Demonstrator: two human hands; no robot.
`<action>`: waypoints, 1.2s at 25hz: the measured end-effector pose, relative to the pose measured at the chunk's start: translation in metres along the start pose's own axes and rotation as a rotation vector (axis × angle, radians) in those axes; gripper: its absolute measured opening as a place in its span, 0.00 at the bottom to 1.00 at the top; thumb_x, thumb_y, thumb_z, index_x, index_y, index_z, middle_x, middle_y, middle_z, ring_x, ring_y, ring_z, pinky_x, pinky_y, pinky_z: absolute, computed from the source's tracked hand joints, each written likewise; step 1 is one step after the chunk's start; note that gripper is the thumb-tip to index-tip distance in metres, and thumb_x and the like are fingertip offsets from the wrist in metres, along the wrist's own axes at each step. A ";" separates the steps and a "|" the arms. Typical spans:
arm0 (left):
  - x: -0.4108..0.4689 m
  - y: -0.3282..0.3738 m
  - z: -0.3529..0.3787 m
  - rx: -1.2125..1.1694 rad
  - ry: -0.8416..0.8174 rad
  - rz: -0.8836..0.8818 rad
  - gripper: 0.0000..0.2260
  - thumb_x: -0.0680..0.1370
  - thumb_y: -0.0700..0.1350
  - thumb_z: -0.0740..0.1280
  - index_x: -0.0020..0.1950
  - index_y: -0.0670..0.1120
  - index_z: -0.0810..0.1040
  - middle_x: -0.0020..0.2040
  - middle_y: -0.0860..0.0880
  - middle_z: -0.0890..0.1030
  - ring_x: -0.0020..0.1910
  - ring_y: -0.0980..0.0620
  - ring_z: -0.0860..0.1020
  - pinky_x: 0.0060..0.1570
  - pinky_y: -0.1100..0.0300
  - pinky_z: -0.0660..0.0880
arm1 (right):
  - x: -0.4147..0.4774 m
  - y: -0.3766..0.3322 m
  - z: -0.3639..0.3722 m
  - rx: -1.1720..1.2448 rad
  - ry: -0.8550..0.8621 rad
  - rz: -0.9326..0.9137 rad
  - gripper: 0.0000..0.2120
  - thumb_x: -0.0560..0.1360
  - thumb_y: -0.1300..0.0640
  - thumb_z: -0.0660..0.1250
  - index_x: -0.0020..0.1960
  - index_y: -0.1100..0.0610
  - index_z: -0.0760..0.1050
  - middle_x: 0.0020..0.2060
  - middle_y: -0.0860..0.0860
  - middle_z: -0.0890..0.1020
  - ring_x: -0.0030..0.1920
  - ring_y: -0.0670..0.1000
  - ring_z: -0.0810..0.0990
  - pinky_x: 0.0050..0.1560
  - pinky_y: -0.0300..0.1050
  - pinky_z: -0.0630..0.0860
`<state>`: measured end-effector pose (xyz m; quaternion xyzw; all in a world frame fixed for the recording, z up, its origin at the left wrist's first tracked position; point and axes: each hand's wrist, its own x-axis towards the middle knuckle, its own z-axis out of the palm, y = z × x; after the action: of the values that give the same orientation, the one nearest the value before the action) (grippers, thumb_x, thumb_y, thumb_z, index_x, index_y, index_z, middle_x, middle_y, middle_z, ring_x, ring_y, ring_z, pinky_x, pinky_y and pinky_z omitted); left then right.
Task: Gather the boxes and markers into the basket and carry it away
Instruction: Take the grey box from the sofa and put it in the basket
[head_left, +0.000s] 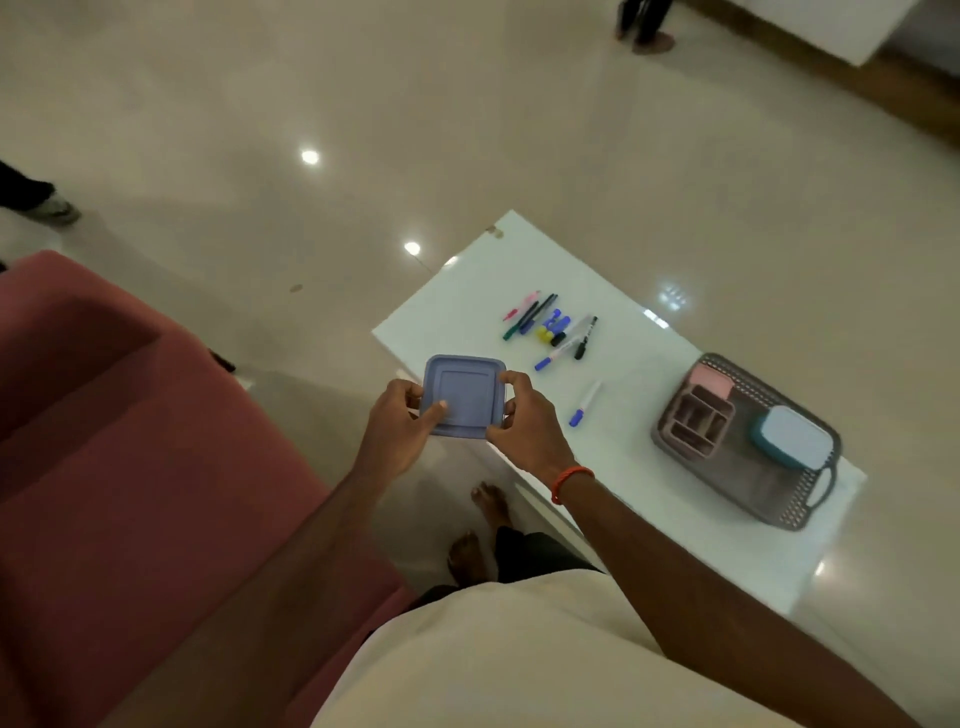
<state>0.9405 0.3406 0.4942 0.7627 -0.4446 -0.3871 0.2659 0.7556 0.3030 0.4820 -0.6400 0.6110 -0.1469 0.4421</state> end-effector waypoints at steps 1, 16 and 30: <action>0.001 0.008 0.011 0.015 -0.045 0.024 0.14 0.76 0.50 0.72 0.53 0.44 0.73 0.50 0.47 0.78 0.45 0.50 0.76 0.38 0.65 0.68 | -0.007 0.010 -0.007 0.017 0.046 0.028 0.37 0.67 0.60 0.77 0.70 0.51 0.62 0.56 0.57 0.77 0.54 0.55 0.79 0.49 0.47 0.83; -0.008 0.105 0.163 0.228 -0.505 0.205 0.19 0.77 0.53 0.71 0.61 0.44 0.73 0.57 0.47 0.78 0.50 0.47 0.80 0.48 0.57 0.77 | -0.075 0.126 -0.099 0.114 0.439 0.347 0.27 0.73 0.69 0.65 0.68 0.50 0.69 0.58 0.58 0.71 0.55 0.57 0.77 0.59 0.51 0.79; -0.047 0.141 0.378 0.401 -0.776 0.225 0.25 0.79 0.53 0.68 0.72 0.46 0.68 0.69 0.47 0.75 0.57 0.52 0.76 0.51 0.64 0.73 | -0.104 0.316 -0.156 0.294 0.602 0.608 0.15 0.76 0.55 0.70 0.61 0.54 0.75 0.59 0.56 0.74 0.59 0.54 0.75 0.59 0.41 0.75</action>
<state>0.5467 0.2931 0.4053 0.5445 -0.6578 -0.5194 -0.0328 0.4136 0.3806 0.3714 -0.2907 0.8452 -0.2751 0.3541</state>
